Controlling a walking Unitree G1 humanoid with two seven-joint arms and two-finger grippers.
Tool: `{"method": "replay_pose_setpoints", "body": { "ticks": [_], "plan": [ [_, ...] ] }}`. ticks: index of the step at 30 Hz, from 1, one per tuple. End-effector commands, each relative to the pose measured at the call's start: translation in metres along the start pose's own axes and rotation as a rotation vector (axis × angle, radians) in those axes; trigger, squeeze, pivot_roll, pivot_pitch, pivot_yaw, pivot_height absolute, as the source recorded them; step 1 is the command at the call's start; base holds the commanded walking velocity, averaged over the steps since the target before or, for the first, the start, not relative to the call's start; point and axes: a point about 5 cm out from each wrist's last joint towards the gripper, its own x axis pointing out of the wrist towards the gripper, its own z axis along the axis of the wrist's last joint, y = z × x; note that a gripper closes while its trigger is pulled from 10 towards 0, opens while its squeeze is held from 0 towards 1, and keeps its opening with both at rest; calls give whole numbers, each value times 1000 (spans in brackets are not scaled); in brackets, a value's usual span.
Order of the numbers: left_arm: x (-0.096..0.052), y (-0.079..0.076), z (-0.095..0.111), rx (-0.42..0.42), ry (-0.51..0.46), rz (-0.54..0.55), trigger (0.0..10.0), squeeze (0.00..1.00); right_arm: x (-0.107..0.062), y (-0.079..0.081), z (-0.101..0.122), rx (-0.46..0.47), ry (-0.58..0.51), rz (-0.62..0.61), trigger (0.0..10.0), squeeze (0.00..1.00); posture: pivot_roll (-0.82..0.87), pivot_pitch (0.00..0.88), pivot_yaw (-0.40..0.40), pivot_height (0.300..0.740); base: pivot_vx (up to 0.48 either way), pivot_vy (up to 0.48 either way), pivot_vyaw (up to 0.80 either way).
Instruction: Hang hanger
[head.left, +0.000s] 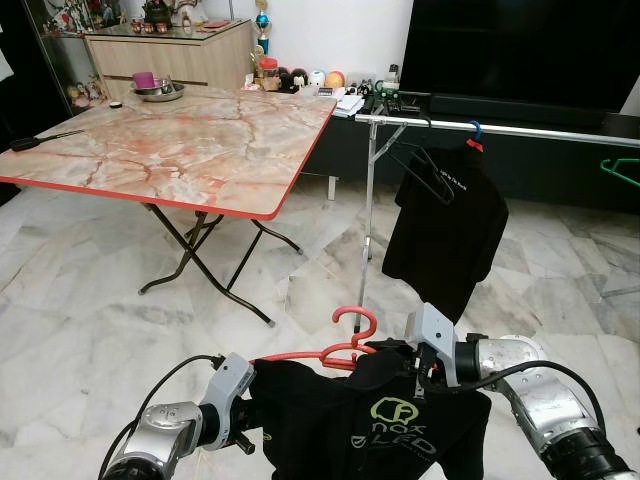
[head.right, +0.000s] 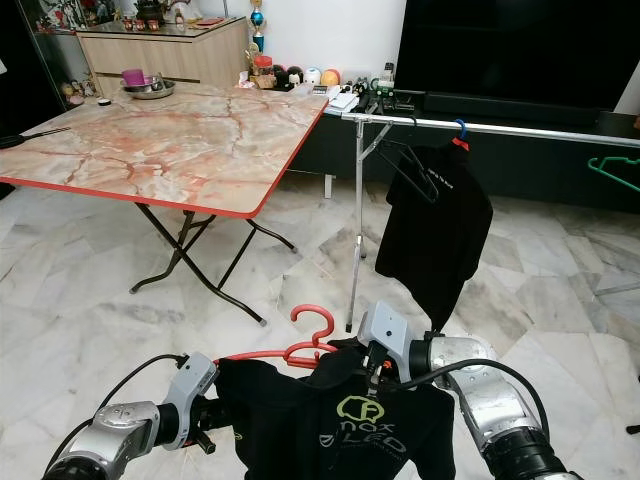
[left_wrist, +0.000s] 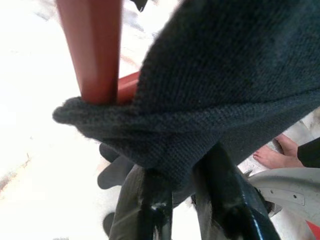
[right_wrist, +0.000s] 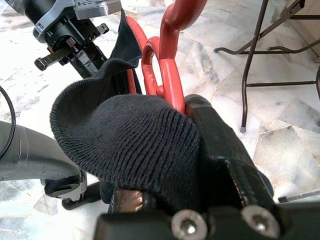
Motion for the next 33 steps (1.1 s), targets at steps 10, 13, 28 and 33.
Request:
{"method": "replay_pose_setpoints", "body": {
  "ticks": [10,13,28,33],
  "plan": [
    [-1,2,3,14,-11,7,0,0,1,-5,10,-45,-8,-10,10000,0,113,0,-37,740,0,0,0],
    [-1,2,5,17,-23,12,0,0,0,-5,9,-44,-4,-13,10000,0,115,0,-39,740,0,0,0],
    [-24,44,0,-23,55,497,0,0,-32,-17,-17,-4,178,-106,10000,0,114,0,-40,740,0,0,0],
    [-25,44,-14,0,192,522,0,0,-44,-24,-16,7,157,-186,10000,0,108,0,-38,740,0,0,0]
  ]
}}
